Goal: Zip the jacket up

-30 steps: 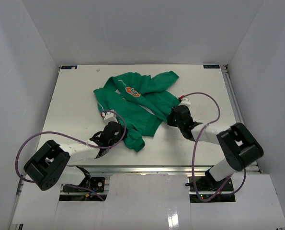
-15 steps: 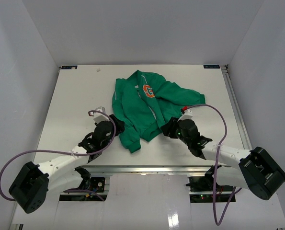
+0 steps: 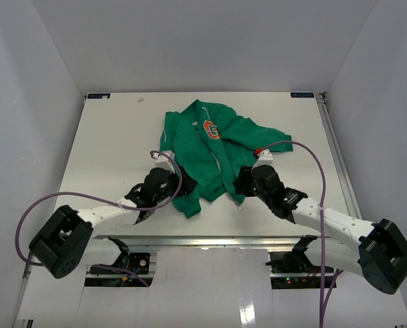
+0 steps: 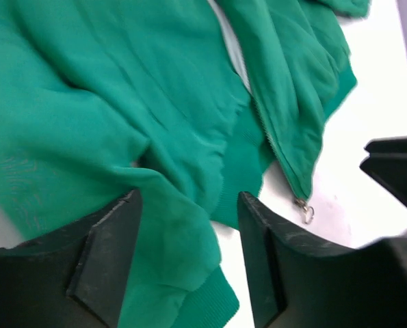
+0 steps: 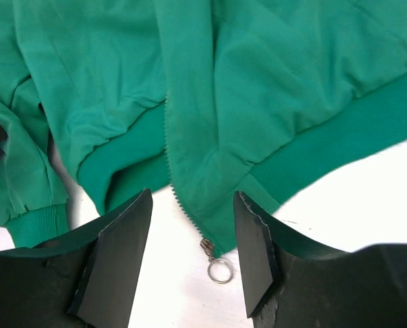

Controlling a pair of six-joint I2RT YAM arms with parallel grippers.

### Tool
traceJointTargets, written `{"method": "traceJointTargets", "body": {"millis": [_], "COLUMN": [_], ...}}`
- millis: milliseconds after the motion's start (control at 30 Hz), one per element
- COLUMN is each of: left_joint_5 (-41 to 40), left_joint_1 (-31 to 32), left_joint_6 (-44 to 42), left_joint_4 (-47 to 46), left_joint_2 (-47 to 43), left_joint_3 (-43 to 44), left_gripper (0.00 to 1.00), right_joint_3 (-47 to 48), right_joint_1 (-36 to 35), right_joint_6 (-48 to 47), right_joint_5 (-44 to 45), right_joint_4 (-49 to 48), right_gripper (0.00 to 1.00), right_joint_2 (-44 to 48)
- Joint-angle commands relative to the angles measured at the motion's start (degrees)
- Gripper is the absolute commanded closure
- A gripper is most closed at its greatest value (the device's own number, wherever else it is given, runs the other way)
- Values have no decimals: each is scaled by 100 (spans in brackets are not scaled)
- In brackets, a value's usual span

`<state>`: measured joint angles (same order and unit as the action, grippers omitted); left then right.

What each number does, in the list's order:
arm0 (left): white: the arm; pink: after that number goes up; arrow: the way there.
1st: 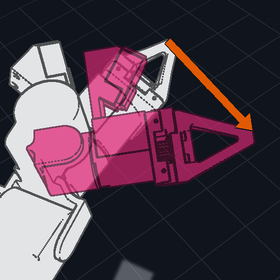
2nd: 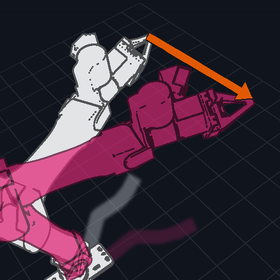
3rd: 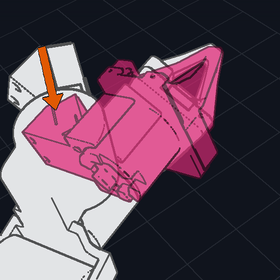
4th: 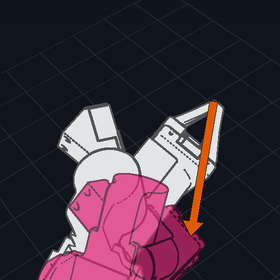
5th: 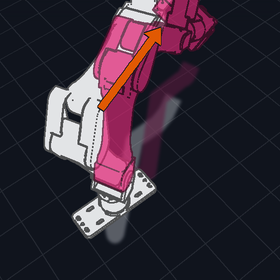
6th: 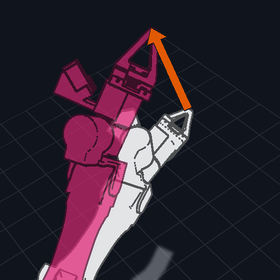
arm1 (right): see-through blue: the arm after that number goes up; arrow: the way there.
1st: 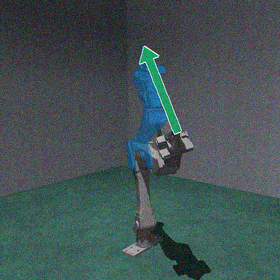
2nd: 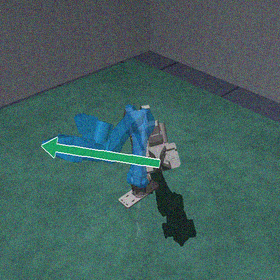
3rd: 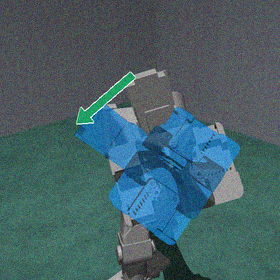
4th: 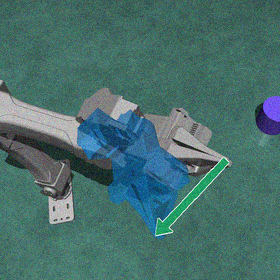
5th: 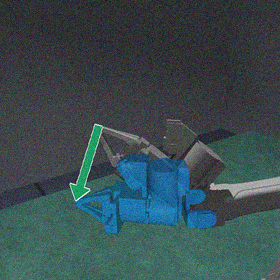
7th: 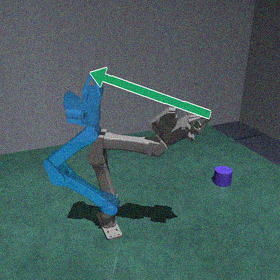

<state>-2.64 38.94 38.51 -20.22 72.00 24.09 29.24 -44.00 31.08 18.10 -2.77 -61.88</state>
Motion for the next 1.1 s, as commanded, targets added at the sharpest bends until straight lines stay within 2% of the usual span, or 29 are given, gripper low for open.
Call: {"method": "traceJointTargets", "body": {"millis": [0,67,200,300,367,533,667,767,867,1067], "left_joint_5": [1196,1377,1539,1163,552,-1242,-2048,-2332,-2233,-661], "left_joint_1": [61,92,96,96,90,79,14,-81,-123,-125], "left_joint_6": [-119,-128,3,159,273,596,669,606,432,-225], "left_joint_4": [-1097,-1334,-1646,-1389,-792,525,1127,1421,1556,1205], "left_joint_2": [438,792,1515,1936,1989,1448,539,163,-35,-682], "left_joint_3": [214,403,620,674,759,720,525,515,579,632], "left_gripper": [27,27,28,29,29,26,24,22,20,18], "right_joint_3": [166,84,415,509,521,583,558,534,487,605], "right_joint_1": [-29,-29,-29,-29,-29,-29,-37,-40,-56,-265], "right_joint_6": [-200,-411,-844,-1197,-1378,-1683,-1725,-1713,-1728,-1845], "right_joint_5": [326,254,85,-215,-475,-896,-1098,-1263,-1535,-1630], "right_joint_4": [267,-170,-165,-154,-182,-224,-282,-338,-487,-433], "right_gripper": [40,37,37,38,38,40,44,46,51,53], "right_joint_2": [198,60,-554,-801,-937,-1116,-1062,-1028,-1054,-1145]}}
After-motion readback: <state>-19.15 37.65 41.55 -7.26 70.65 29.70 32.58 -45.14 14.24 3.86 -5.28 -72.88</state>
